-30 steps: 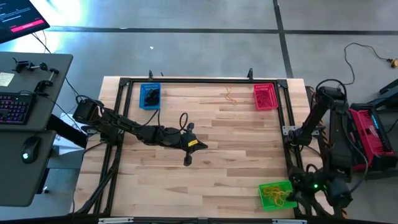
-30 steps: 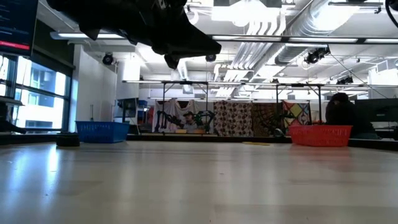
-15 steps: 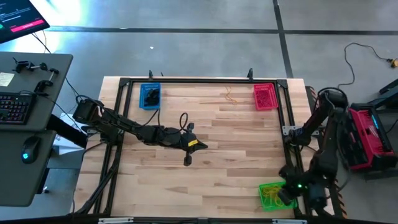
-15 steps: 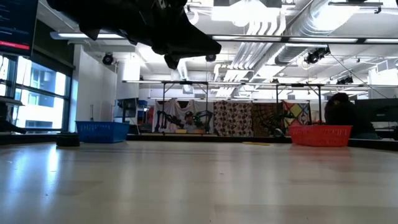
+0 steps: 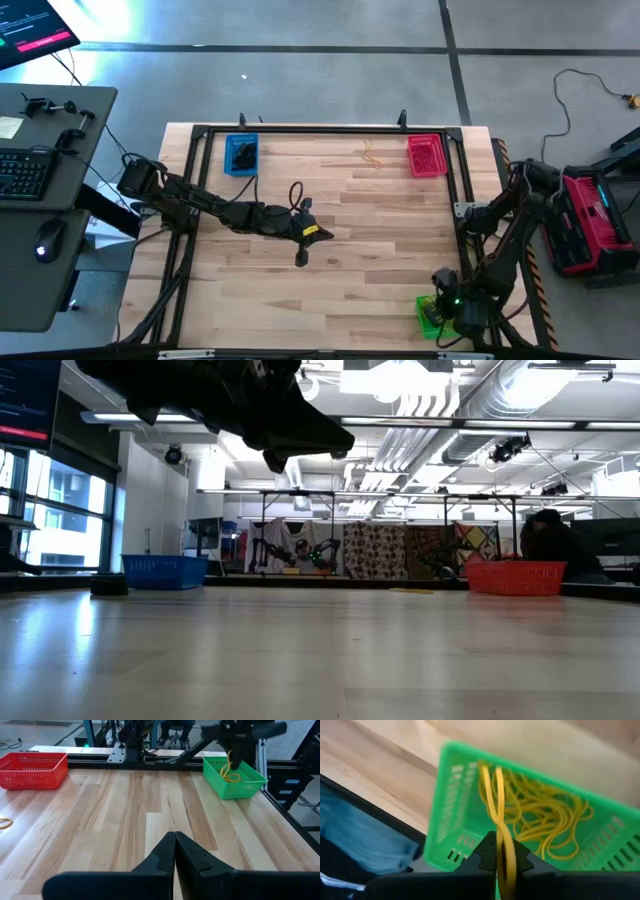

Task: Sort rubber bands into baskets
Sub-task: Put the yellow rubber band into the green bin

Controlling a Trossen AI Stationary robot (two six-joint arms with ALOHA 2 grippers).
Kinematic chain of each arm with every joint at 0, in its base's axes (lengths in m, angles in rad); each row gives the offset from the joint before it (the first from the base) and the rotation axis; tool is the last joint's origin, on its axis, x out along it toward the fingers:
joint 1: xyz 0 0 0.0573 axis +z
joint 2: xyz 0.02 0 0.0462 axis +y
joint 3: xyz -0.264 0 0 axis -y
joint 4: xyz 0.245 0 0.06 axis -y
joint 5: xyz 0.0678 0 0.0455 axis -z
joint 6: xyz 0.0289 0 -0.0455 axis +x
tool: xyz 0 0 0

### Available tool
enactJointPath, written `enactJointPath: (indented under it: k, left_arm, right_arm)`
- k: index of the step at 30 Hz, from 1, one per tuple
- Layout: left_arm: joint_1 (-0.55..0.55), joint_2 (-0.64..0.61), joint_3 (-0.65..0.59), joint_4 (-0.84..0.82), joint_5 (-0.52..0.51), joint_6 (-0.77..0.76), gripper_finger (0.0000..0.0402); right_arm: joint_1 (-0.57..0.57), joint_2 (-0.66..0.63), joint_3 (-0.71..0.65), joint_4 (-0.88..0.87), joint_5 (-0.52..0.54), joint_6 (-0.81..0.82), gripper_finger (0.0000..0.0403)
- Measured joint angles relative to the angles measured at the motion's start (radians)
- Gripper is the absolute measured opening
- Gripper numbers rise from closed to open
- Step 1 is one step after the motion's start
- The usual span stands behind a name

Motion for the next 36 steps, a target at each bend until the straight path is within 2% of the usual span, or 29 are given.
enactJointPath:
  k: [6,11,21,25,28,31,34,36]
  left_arm:
    - [0.000,0.000,0.000,0.000,0.000,0.000,0.0000]
    - [-0.001,0.000,0.000,0.000,0.000,-0.008,0.0000]
    - [-0.001,0.000,0.000,-0.008,0.000,-0.009,0.0000]
    - [-0.001,0.000,0.000,-0.008,0.000,-0.009,0.0000]
    - [-0.001,-0.011,0.000,-0.041,-0.018,0.002,0.0000]
    - [-0.001,-0.053,0.000,-0.123,-0.048,0.021,0.0000]
    - [-0.001,-0.099,0.001,-0.190,-0.070,0.027,0.0000]
    - [-0.001,-0.127,0.000,-0.217,-0.072,0.027,0.0000]
  right_arm:
    - [-0.008,0.060,0.000,0.038,-0.151,-0.006,0.0000]
    - [-0.007,0.072,0.001,0.015,-0.131,-0.007,0.0019]
    - [-0.011,0.072,0.001,-0.024,-0.123,-0.060,0.0133]
    - [-0.025,0.071,0.012,-0.102,-0.170,-0.070,0.0162]
    - [-0.034,0.071,0.065,-0.173,-0.204,-0.115,0.0165]
    - [-0.042,0.070,0.152,-0.329,-0.217,-0.178,0.0152]
    - [-0.045,0.070,0.265,-0.520,-0.165,-0.243,0.0127]
    - [-0.052,0.070,0.318,-0.623,-0.082,-0.294,0.0105]
